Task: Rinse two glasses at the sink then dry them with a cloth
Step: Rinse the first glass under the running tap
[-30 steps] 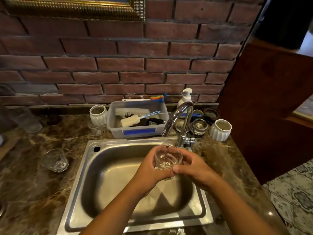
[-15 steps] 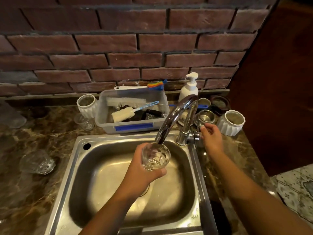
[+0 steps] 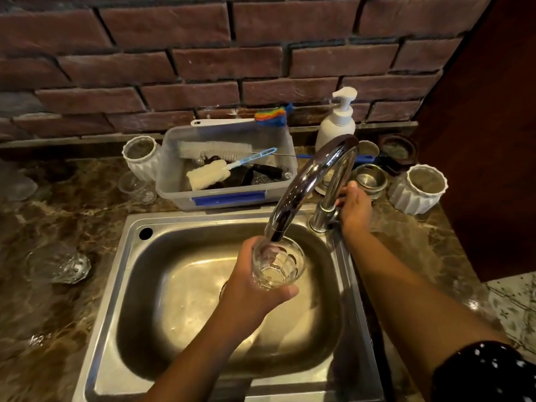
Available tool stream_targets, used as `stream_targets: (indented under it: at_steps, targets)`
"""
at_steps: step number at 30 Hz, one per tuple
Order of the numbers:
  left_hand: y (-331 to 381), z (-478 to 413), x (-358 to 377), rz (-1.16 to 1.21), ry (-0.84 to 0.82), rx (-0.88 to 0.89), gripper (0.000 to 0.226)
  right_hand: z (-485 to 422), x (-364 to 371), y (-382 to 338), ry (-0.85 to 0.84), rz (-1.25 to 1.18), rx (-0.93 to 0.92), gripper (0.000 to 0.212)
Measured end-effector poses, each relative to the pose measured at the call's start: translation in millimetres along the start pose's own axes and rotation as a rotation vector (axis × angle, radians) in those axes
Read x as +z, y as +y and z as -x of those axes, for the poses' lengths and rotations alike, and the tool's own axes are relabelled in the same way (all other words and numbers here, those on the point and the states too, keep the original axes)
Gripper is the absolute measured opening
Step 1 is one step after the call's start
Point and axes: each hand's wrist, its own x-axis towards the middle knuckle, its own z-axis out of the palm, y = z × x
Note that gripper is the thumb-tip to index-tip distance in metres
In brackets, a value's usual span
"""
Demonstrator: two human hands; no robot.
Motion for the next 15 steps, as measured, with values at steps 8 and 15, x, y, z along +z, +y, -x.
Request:
stream_targets:
  at_steps: [8, 15]
  targets:
    - [1.3, 1.9, -6.1, 0.059, 0.044, 0.01, 0.072, 3.9, 2.6, -0.2, 0.104, 0.109, -0.041, 0.049]
    - [-6.4, 5.5, -9.9, 0.104, 0.069, 0.011, 0.076, 7.5, 2.9, -0.1, 0.136, 0.056, -0.03, 0.053]
